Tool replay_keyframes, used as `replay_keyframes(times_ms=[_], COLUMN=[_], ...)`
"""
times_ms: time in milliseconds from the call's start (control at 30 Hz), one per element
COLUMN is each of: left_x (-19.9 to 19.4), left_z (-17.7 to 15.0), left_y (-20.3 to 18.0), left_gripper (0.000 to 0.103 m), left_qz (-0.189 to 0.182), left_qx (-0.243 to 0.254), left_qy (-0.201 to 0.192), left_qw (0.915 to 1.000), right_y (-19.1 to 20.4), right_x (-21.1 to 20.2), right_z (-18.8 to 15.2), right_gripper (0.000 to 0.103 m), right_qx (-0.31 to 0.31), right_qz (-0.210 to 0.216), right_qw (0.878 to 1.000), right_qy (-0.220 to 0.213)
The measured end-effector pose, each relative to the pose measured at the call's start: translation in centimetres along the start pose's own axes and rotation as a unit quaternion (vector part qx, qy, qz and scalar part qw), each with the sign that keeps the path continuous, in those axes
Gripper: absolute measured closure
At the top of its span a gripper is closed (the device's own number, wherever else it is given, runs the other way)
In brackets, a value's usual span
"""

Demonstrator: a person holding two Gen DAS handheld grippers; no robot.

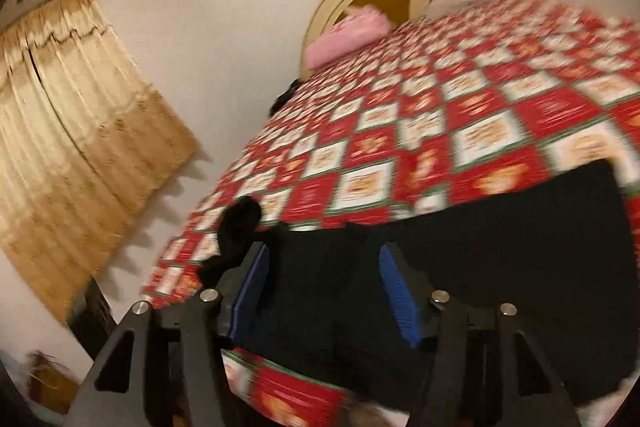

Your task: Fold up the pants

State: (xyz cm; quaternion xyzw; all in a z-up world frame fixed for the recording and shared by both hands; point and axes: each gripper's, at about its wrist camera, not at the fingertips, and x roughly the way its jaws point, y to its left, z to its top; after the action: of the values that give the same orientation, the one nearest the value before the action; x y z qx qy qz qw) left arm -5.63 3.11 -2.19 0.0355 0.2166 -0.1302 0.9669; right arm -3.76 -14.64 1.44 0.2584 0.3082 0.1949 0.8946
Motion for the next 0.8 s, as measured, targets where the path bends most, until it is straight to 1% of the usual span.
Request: replay_keyframes(times_ms=[67,167,233,333,467,533,633,700,733,767,800], left_x=[-0.3,-0.4,-0.2,-0.1,-0.2,-0.1,-0.1,0.0,-0.1,-0.1,-0.2], left_z=[-0.2,-0.7,-1.0,-1.3,-1.4,-1.5,-1.6,-1.6,-1.6,-1.5,-1.5], left_y=[-0.2,-0.9,-1.3,-1.6,-1.9,-2.0,-2.5,-2.5,-2.5,-2.4,-2.3], left_gripper=[0.086,0.086,0.086,0.086,0.086,0.086,0.086,0.086,0.086,0.086,0.086], left_qz=[-0.003,-0.010,-0.013,-0.018,-0.022,-0.023,-0.021,-0.021,-0.022,-0.021,-0.023], left_qx=[0.008,0.028,0.041,0.048,0.057,0.064,0.079,0.084,0.084,0.084,0.086], left_qy=[-0.001,0.001,0.007,0.012,0.010,0.009,0.010,0.012,0.013,0.012,0.015], left_qw=[1.0000,0.9996,0.9991,0.9986,0.9981,0.9976,0.9966,0.9962,0.9961,0.9961,0.9959], right_y=[0.3,0.4,0.2,0.1,1.3,1.7,1.7,2.1,2.3,2.6,2.5], right_x=[1.8,5.5,7.3,9.2,10.1,10.5,11.3,11.6,11.7,12.0,12.1], right_z=[0.4,0.6,0.3,-0.3,-1.3,-1.6,-1.6,-1.7,-1.7,-1.9,-2.0], right_gripper=[0.043,0.043,0.043,0.043,0.043,0.043,0.043,0.044,0.052,0.067,0.071], right_qx=[0.018,0.063,0.091,0.126,0.105,0.097,0.103,0.093,0.087,0.078,0.075], right_qz=[0.033,0.076,0.088,0.117,0.120,0.107,0.111,0.106,0.108,0.106,0.099], right_qw=[0.999,0.993,0.988,0.979,0.979,0.981,0.979,0.980,0.980,0.980,0.980], right_qy=[0.021,0.066,0.086,0.107,0.129,0.132,0.134,0.140,0.142,0.150,0.155])
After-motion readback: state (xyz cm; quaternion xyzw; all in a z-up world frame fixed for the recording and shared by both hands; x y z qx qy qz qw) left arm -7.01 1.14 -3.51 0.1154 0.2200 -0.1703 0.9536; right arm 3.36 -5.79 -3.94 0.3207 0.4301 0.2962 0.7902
